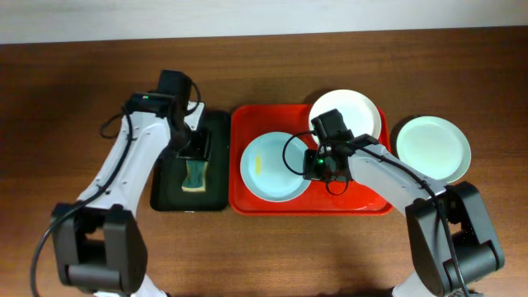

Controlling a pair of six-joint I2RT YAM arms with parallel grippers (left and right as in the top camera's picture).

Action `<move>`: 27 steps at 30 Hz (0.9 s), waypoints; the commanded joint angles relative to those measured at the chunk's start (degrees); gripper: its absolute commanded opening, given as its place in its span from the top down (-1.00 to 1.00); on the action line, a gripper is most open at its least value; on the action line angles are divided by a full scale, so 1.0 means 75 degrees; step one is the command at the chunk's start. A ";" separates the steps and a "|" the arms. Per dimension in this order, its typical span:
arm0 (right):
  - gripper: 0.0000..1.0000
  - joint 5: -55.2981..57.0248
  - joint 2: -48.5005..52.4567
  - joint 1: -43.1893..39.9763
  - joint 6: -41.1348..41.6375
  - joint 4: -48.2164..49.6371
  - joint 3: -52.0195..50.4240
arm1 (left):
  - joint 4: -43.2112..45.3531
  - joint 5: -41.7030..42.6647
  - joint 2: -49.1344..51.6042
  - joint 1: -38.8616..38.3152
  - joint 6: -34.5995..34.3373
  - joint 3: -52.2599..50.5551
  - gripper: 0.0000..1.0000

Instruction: Clean dirty plates on tray and stack at the side

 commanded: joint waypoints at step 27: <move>0.92 -0.0044 0.0044 -0.0029 -0.0271 -0.0306 -0.0058 | 0.0125 -0.0227 0.0708 0.0032 -0.0446 -0.0688 0.13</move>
